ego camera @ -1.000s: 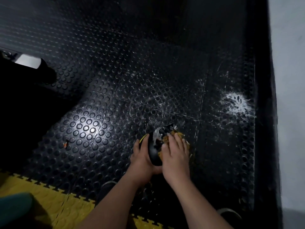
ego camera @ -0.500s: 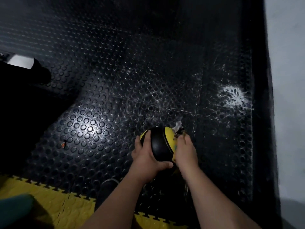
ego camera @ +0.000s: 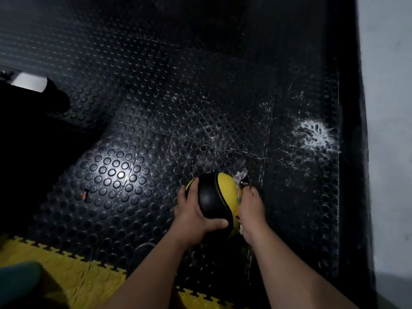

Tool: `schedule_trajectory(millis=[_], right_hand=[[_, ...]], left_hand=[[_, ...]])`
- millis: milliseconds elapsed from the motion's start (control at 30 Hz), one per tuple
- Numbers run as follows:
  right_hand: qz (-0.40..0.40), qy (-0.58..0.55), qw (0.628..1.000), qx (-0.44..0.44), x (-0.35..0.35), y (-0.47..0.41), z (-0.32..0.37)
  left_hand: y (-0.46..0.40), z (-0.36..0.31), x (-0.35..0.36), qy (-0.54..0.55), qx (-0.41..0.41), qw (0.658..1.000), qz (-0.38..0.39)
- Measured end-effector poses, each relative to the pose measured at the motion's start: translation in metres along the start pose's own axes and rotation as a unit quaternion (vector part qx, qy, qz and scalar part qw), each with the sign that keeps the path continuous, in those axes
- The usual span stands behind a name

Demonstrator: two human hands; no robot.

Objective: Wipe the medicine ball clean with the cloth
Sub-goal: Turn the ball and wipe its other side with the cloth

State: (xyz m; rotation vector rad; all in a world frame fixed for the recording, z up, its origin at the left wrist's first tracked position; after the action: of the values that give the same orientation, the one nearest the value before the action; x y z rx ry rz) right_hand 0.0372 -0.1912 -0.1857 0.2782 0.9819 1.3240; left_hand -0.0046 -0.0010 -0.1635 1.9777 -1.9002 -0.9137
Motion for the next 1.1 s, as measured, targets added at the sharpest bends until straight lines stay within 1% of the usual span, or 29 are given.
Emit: schedule_trajectory(millis=[67, 100, 133, 167, 200, 267, 300, 333, 367, 433, 500, 567, 600, 633, 667, 700, 767, 800, 833, 867, 900, 933, 967, 1000, 1033, 1067, 1100], right_hand=[[0.052, -0.038, 0.994, 0.082, 0.002, -0.007, -0.015], [0.085, -0.057, 0.989, 0.109, 0.006, -0.006, -0.017], [0.105, -0.065, 0.985, 0.118, 0.008, -0.005, -0.015], [0.112, -0.057, 0.987, 0.101, 0.008, -0.004, -0.007], [0.11, -0.026, 0.992, 0.056, 0.008, -0.003, 0.009], [0.09, 0.047, 0.993, -0.062, 0.008, 0.003, 0.048], [0.089, 0.061, 0.989, -0.103, 0.011, 0.006, 0.063], [0.091, 0.063, 0.987, -0.12, 0.012, 0.007, 0.072], [0.096, 0.064, 0.986, -0.121, 0.013, 0.008, 0.077], [0.09, 0.087, 0.985, -0.121, 0.012, 0.007, 0.079], [0.059, 0.158, 0.976, -0.138, 0.009, 0.013, 0.078], [0.03, 0.245, 0.95, -0.191, 0.011, 0.026, 0.075], [0.031, 0.28, 0.931, -0.231, 0.017, 0.035, 0.074], [0.04, 0.287, 0.919, -0.268, 0.023, 0.042, 0.071], [0.055, 0.263, 0.925, -0.269, 0.024, 0.04, 0.063], [0.067, 0.226, 0.943, -0.236, 0.02, 0.033, 0.056], [0.064, 0.138, 0.982, -0.11, 0.007, 0.008, 0.039], [0.058, 0.128, 0.988, -0.062, 0.004, 0.0, 0.035], [0.049, 0.146, 0.986, -0.059, 0.004, 0.001, 0.04], [0.037, 0.18, 0.978, -0.094, 0.009, 0.005, 0.05], [0.034, 0.219, 0.963, -0.155, 0.017, 0.014, 0.059], [0.033, 0.261, 0.938, -0.226, 0.029, 0.03, 0.067], [0.033, 0.285, 0.918, -0.274, 0.035, 0.046, 0.073], [0.036, 0.274, 0.916, -0.291, 0.035, 0.055, 0.074], [0.038, 0.251, 0.926, -0.279, 0.031, 0.053, 0.069], [0.039, 0.215, 0.948, -0.232, 0.024, 0.04, 0.06], [0.041, 0.165, 0.972, -0.164, 0.017, 0.023, 0.049]], left_hand=[[0.0, 0.004, -0.003, 0.013, 0.002, 1.0, 0.001], [0.0, 0.006, -0.005, 0.025, 0.004, 1.0, 0.0], [0.0, 0.007, -0.007, 0.038, 0.011, 0.999, -0.009], [0.002, 0.007, -0.009, 0.065, 0.012, 0.998, -0.022], [0.005, 0.011, -0.011, 0.118, 0.011, 0.992, -0.039], [0.013, 0.028, -0.012, 0.241, -0.017, 0.966, -0.089], [0.019, 0.036, -0.011, 0.272, -0.041, 0.955, -0.111], [0.021, 0.04, -0.01, 0.285, -0.047, 0.949, -0.127], [0.021, 0.039, -0.01, 0.278, -0.047, 0.949, -0.139], [0.018, 0.024, -0.013, 0.211, -0.036, 0.965, -0.154], [0.015, 0.004, -0.011, 0.133, -0.033, 0.983, -0.123], [0.007, 0.0, -0.007, 0.106, -0.059, 0.989, -0.079], [0.005, 0.003, -0.008, 0.107, -0.072, 0.99, -0.064], [0.004, 0.006, -0.009, 0.113, -0.077, 0.989, -0.052], [0.003, 0.009, -0.011, 0.124, -0.078, 0.988, -0.048], [0.002, 0.011, -0.011, 0.135, -0.078, 0.987, -0.041], [0.004, 0.007, -0.009, 0.139, -0.07, 0.987, -0.037], [0.003, 0.006, -0.007, 0.137, -0.067, 0.988, -0.038], [0.001, 0.007, -0.007, 0.132, -0.07, 0.988, -0.043], [-0.001, 0.008, -0.008, 0.132, -0.075, 0.987, -0.048], [-0.003, 0.01, -0.01, 0.133, -0.075, 0.987, -0.048], [-0.005, 0.012, -0.013, 0.139, -0.073, 0.986, -0.048], [-0.007, 0.014, -0.016, 0.146, -0.066, 0.986, -0.048], [-0.008, 0.017, -0.019, 0.154, -0.06, 0.985, -0.049], [-0.008, 0.019, -0.02, 0.157, -0.057, 0.985, -0.049], [-0.005, 0.018, -0.019, 0.159, -0.057, 0.985, -0.045], [-0.004, 0.017, -0.016, 0.157, -0.056, 0.985, -0.04]])
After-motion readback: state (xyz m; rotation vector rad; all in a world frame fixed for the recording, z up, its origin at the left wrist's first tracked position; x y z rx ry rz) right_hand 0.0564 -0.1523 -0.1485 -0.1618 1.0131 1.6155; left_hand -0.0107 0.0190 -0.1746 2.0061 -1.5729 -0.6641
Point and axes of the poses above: each hand's wrist, its own y-axis away from the middle knuckle, its own x-axis out of the palm, z = x × y, the point moved 10 cm from there along -y, towards the middle knuckle, and after that the axes turned 12 degrees about y, right-handed, at the moved point
